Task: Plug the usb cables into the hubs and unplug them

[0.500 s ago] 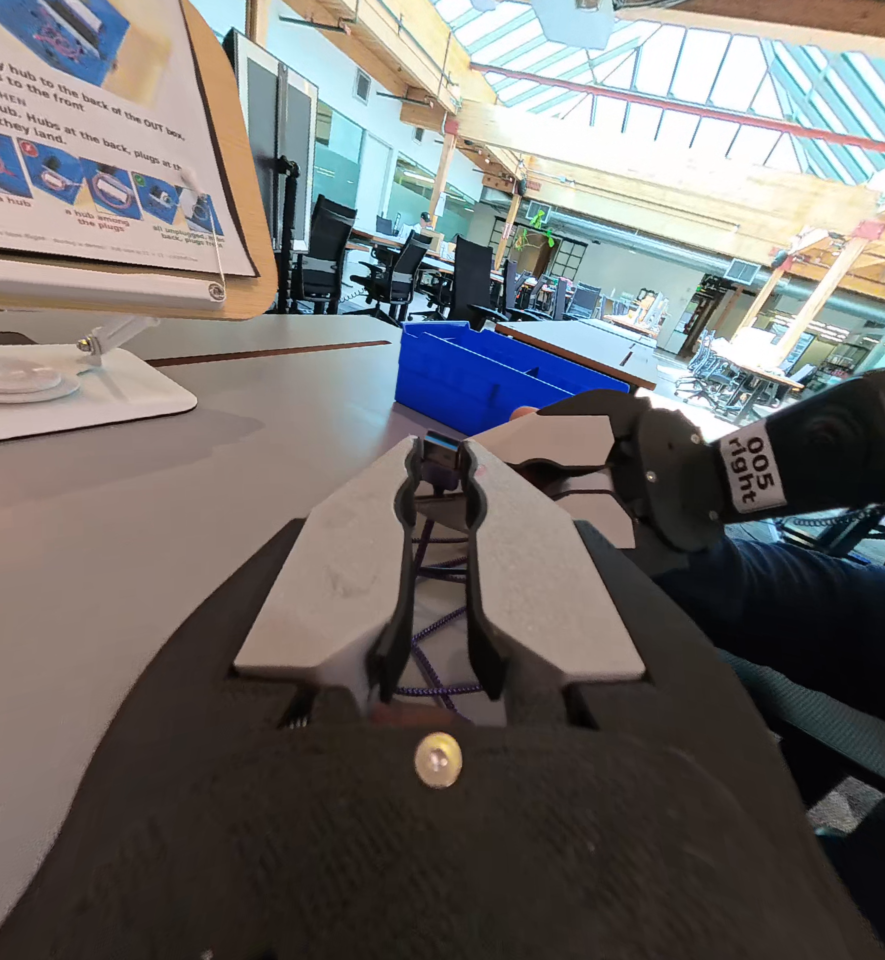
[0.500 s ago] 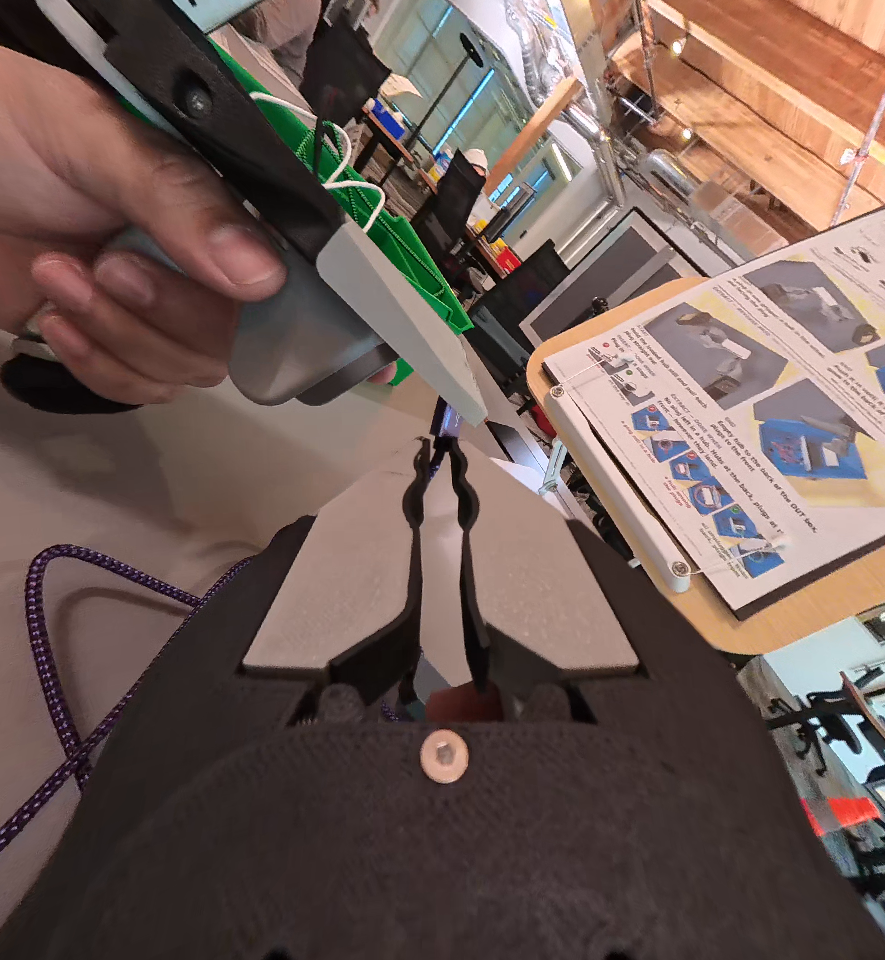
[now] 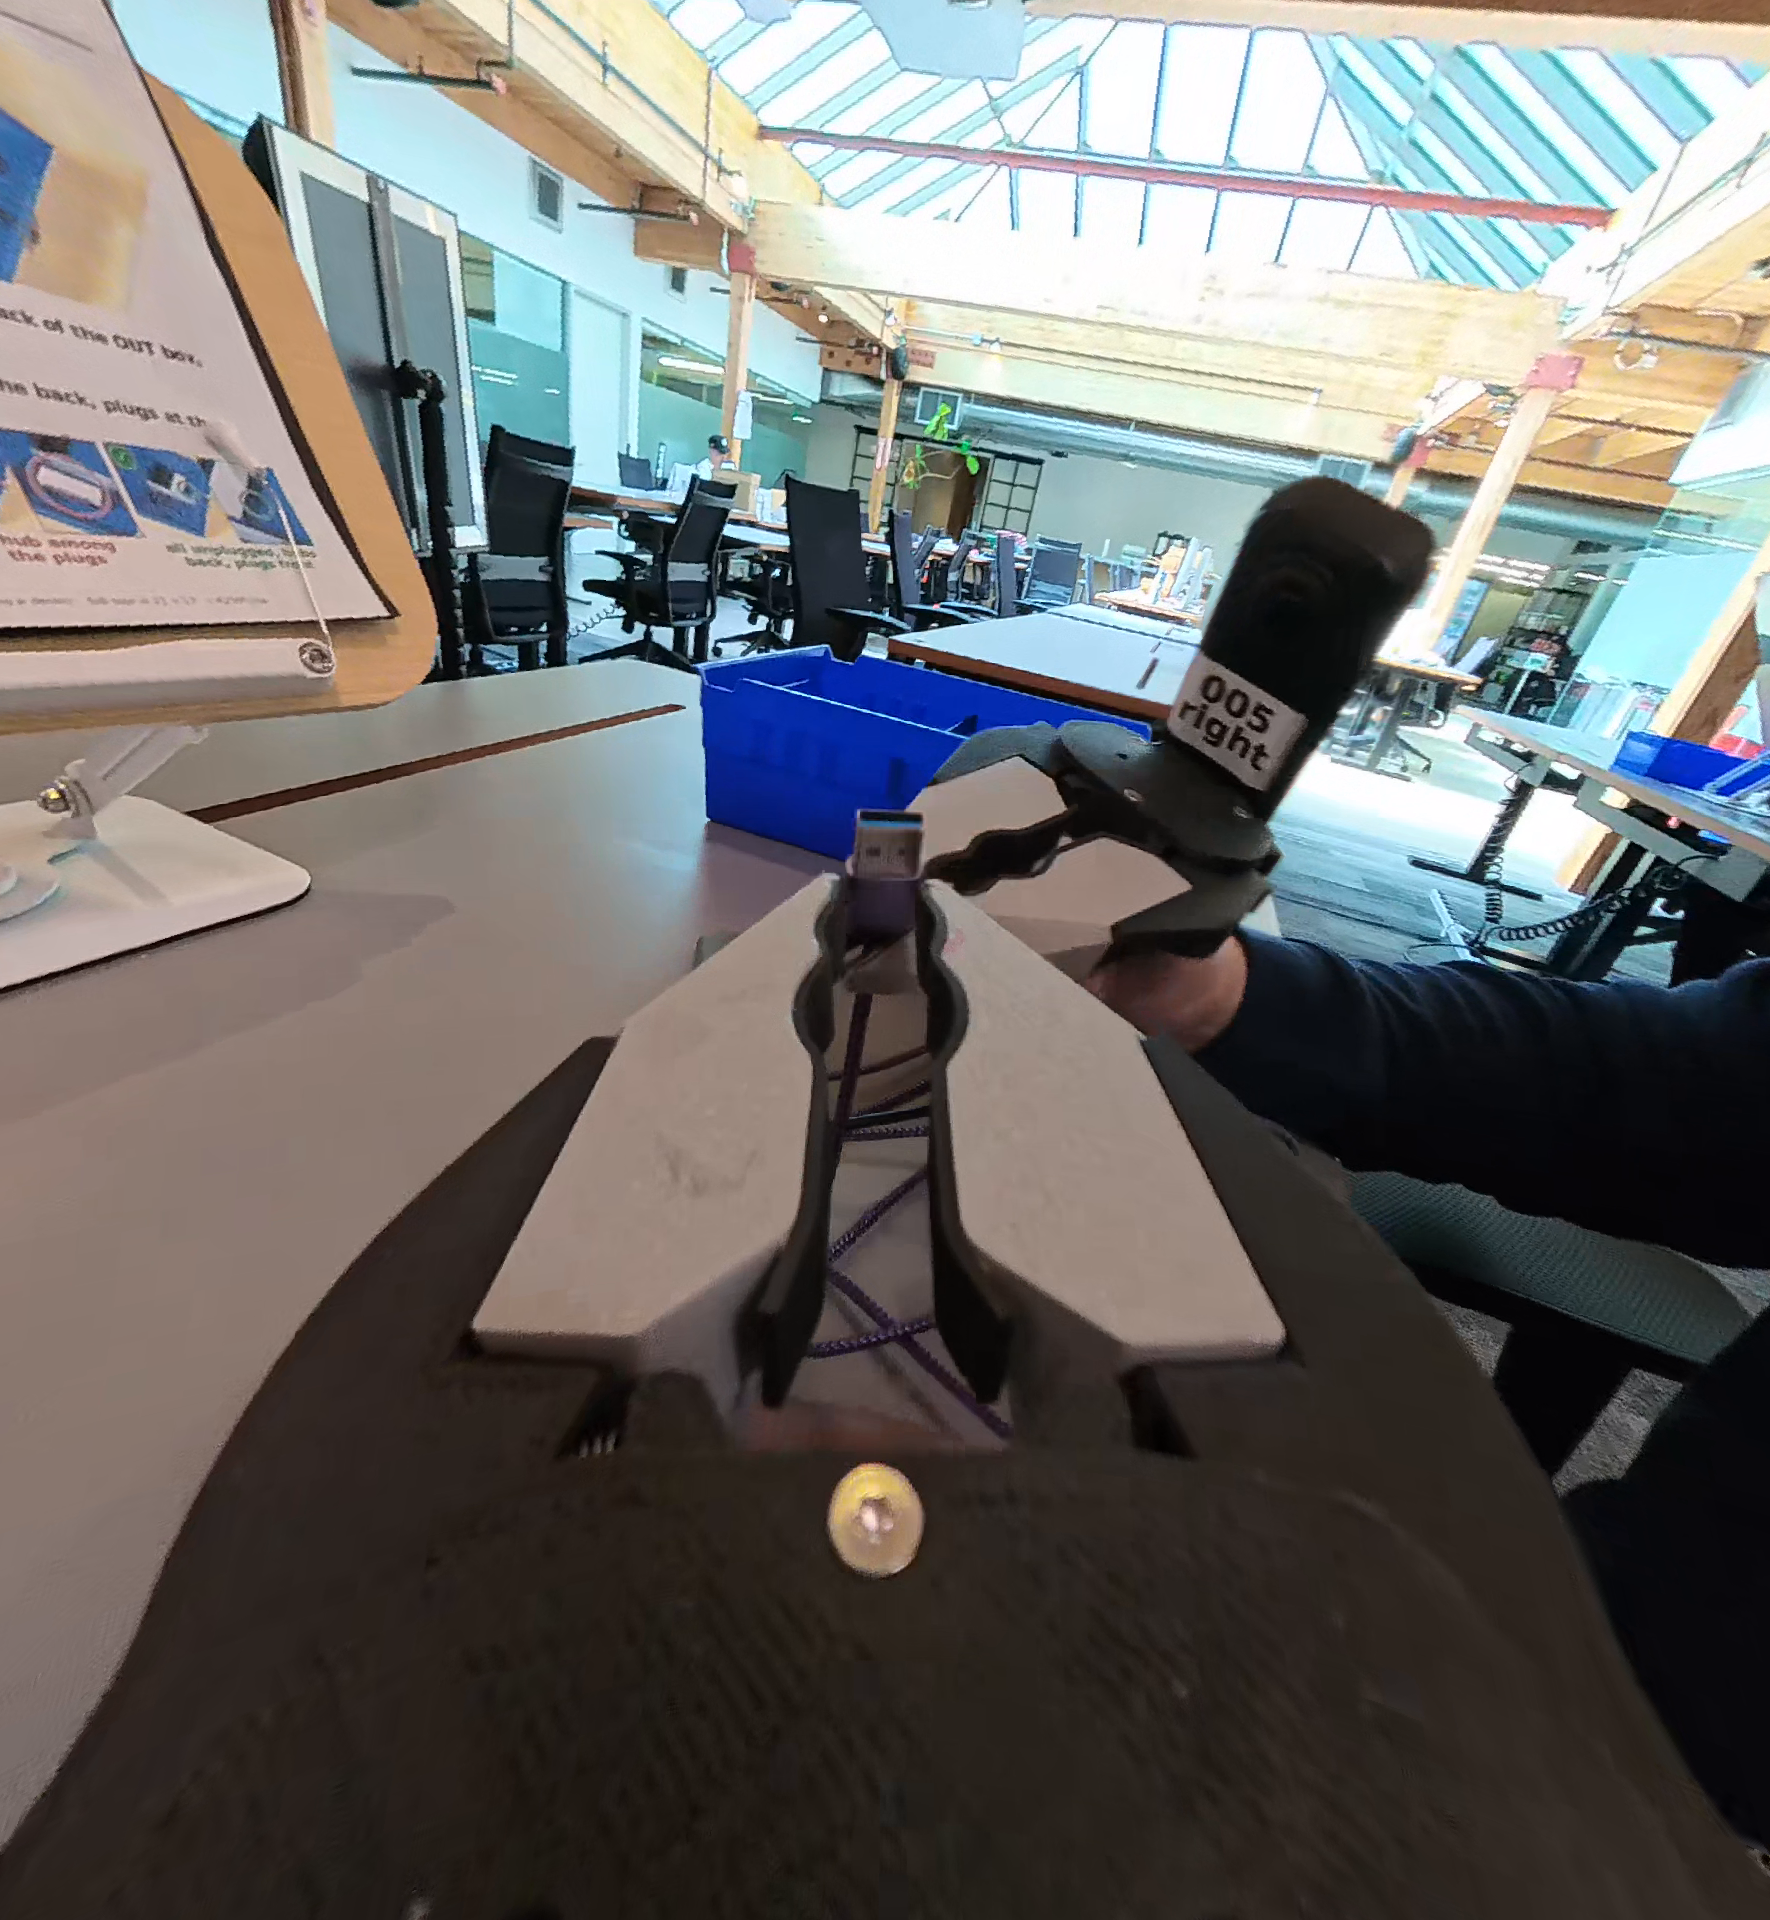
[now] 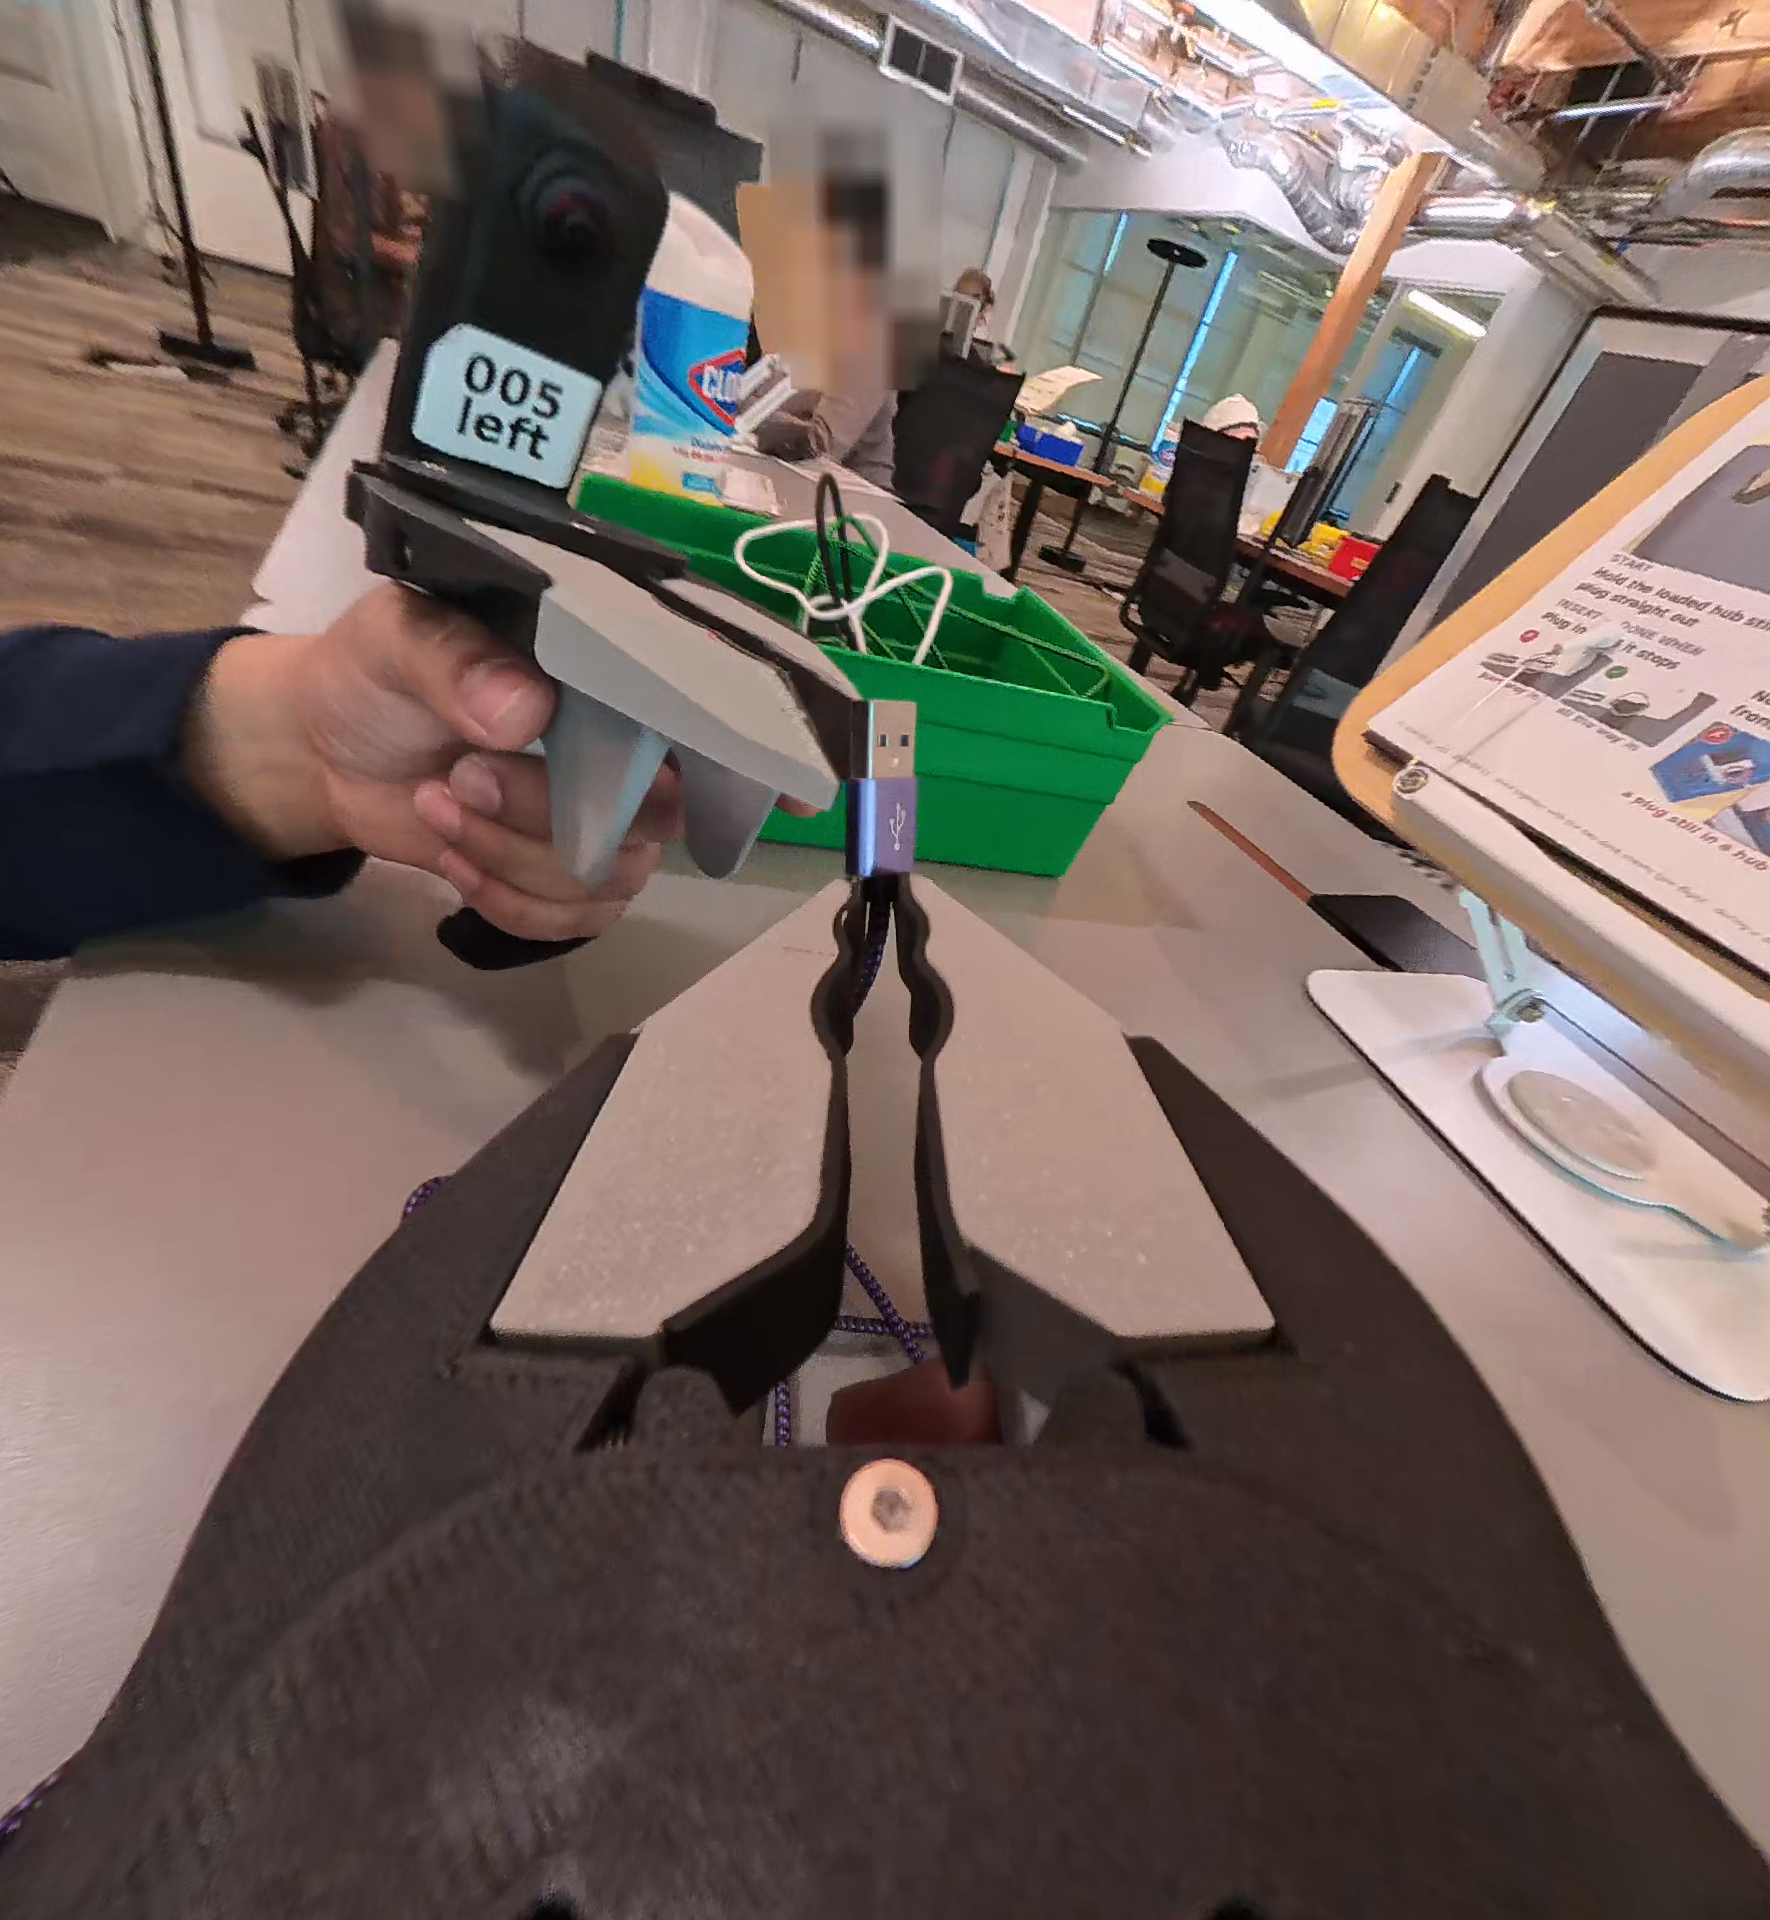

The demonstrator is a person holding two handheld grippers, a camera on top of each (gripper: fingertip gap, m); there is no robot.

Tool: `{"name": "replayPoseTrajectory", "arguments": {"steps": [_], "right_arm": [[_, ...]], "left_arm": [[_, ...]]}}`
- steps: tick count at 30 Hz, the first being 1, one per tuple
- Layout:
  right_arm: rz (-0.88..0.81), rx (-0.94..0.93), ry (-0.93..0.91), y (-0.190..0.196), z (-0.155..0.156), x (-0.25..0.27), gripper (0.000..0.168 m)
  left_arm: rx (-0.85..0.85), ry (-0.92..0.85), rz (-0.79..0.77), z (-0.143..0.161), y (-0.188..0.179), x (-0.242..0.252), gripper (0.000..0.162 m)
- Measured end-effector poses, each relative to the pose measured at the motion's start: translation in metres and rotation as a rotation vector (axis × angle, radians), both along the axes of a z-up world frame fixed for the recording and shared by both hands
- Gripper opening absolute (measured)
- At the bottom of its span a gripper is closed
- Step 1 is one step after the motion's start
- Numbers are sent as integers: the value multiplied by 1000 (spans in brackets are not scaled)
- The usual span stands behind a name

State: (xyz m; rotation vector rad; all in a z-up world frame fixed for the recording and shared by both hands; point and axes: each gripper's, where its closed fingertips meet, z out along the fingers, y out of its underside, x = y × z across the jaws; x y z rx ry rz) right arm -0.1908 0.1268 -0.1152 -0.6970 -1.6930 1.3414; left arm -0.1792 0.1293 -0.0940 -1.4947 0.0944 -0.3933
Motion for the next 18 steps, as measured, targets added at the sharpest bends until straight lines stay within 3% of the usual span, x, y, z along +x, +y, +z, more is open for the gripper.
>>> {"name": "replayPoseTrajectory", "arguments": {"steps": [12,18], "right_arm": [[203,-50,-49,-17,1,19,3],[174,-35,-65,-12,-2,16,3]], "left_arm": [[5,55,-216,0,-5,24,12],[-10,119,-183,-4,0,20,10]]}}
